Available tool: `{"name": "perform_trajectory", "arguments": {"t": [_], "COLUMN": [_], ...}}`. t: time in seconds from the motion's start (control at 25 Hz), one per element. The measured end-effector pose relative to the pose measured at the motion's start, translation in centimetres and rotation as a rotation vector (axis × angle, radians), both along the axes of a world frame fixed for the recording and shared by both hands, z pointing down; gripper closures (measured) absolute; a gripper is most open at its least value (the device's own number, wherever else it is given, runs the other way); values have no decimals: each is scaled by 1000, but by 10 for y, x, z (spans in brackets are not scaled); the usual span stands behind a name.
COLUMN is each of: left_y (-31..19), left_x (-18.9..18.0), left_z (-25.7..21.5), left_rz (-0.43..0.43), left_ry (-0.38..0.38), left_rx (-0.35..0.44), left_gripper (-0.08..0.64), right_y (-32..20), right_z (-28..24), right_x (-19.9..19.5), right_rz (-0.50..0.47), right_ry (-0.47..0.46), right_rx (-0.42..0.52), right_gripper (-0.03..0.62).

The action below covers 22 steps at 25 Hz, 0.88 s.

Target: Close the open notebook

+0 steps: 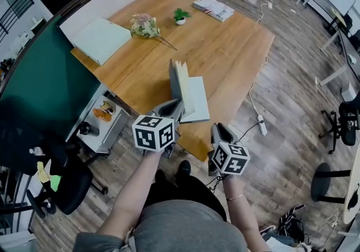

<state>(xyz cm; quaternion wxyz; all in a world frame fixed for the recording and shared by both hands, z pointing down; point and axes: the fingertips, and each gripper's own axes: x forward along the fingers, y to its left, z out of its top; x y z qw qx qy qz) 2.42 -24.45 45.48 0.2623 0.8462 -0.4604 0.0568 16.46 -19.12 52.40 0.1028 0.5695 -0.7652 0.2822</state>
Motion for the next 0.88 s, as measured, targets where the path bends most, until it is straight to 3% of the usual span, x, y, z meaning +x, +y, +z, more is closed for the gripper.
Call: {"name": "perform_trajectory", "arguments": {"t": [0.88], "left_y": [-10], "left_x": [66], "left_z": [36], "left_rz": [130], "left_ry": [-69], "left_rx": [-62], "left_gripper": [532], "right_y": [13], "right_z": [10], "right_x": [38], "right_rz": [80], "right_ry": [-13], "right_rx": [-19], "right_gripper": [520]}}
